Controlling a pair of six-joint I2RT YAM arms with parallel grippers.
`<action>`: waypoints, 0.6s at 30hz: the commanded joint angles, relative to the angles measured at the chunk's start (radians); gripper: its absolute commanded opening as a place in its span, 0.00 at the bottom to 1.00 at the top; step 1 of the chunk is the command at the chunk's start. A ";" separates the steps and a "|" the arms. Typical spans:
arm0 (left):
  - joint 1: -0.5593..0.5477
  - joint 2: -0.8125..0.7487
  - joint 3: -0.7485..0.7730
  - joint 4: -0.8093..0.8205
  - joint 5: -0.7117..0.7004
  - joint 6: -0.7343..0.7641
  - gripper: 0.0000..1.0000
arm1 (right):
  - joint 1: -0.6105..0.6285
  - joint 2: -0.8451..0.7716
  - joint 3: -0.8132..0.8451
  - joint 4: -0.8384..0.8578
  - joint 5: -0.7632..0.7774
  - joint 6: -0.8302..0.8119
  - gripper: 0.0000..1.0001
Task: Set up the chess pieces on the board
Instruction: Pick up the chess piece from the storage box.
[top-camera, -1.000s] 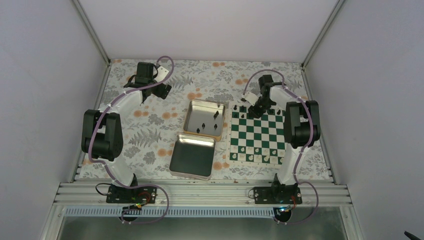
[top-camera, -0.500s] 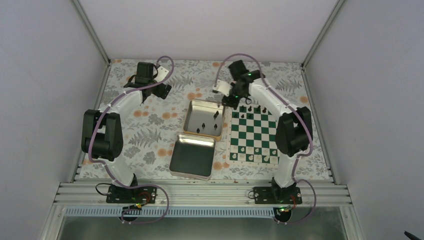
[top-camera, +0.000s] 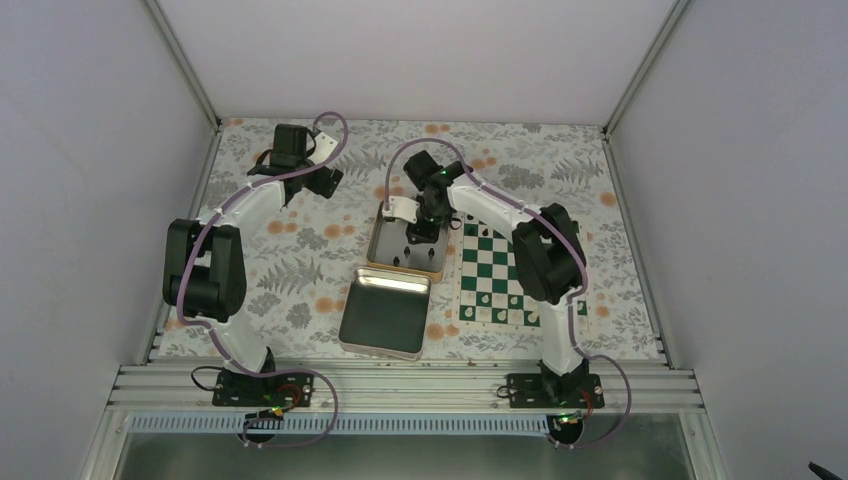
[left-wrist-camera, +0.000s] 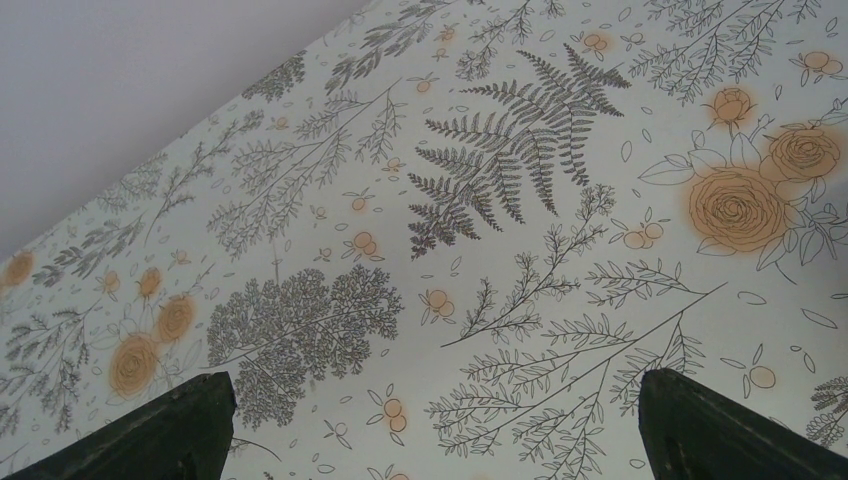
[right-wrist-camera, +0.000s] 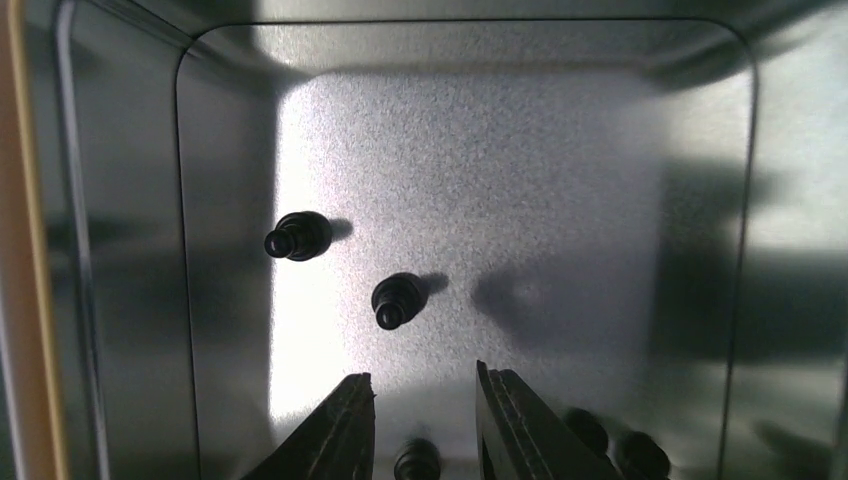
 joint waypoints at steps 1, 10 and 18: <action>-0.003 -0.019 0.008 0.012 0.004 -0.001 1.00 | 0.025 0.024 -0.009 0.020 -0.005 0.008 0.28; -0.003 -0.022 0.002 0.017 0.004 -0.001 1.00 | 0.043 0.072 0.000 0.033 0.004 0.008 0.31; -0.003 -0.020 -0.003 0.023 0.006 0.000 1.00 | 0.048 0.107 -0.002 0.033 0.005 0.000 0.31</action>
